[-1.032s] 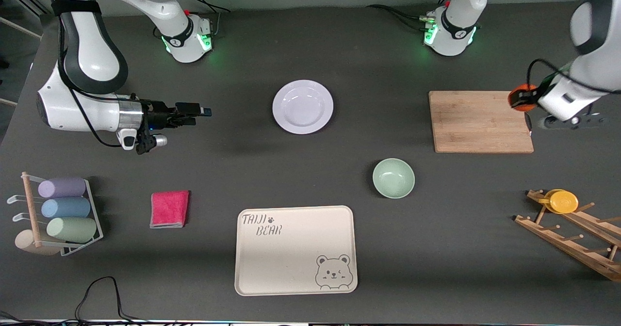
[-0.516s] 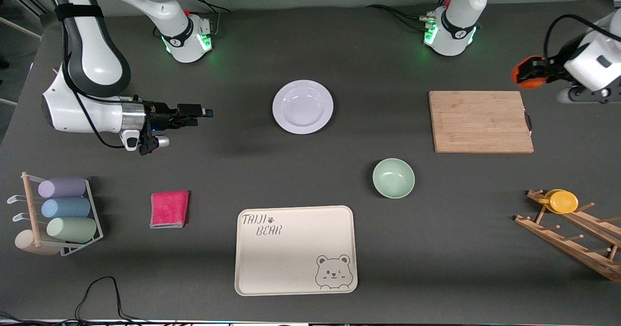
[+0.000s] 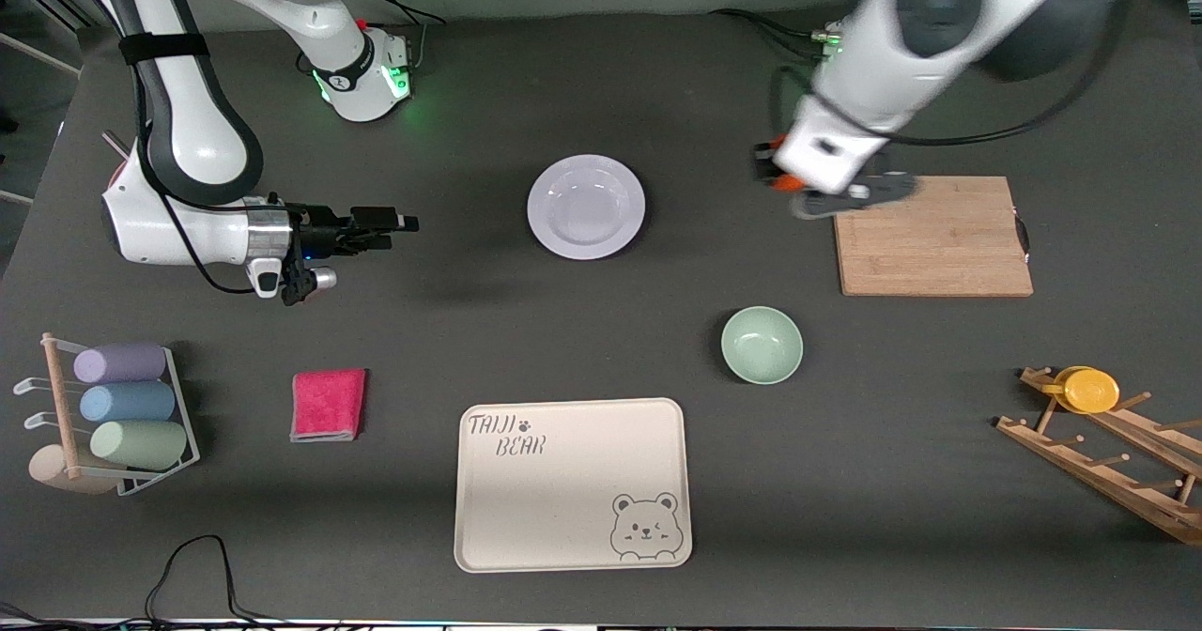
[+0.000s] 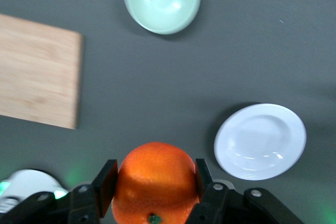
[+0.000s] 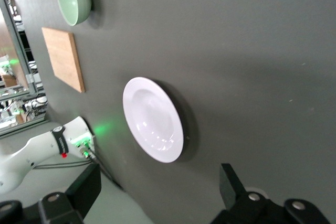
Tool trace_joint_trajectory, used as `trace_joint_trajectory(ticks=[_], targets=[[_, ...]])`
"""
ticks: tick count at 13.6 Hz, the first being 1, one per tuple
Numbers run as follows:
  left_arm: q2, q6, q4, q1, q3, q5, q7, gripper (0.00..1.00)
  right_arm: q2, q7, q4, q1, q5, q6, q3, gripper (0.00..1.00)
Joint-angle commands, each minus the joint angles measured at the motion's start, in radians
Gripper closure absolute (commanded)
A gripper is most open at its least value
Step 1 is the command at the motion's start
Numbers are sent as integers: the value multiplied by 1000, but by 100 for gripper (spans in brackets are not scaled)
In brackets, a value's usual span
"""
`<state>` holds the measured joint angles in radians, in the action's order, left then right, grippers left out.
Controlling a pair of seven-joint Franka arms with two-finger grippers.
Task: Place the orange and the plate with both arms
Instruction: 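Carry the orange over the white plate and release it with the left gripper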
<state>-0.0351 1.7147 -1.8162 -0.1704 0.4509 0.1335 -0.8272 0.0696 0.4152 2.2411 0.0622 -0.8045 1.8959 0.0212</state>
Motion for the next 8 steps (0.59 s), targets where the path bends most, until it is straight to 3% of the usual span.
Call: trace_joint_trajectory(ticks=[1, 3, 8], targets=[[-127, 119, 12, -44, 75, -8, -191, 100, -5, 28, 20, 16, -28, 43, -4, 0], [-222, 245, 9, -137, 83, -21, -318, 100, -10, 28, 32, 16, -28, 46, -4, 0], [-426, 471, 9, -286, 84, -208, -577, 100, -14, 28, 35, 28, -68, 51, -4, 0]])
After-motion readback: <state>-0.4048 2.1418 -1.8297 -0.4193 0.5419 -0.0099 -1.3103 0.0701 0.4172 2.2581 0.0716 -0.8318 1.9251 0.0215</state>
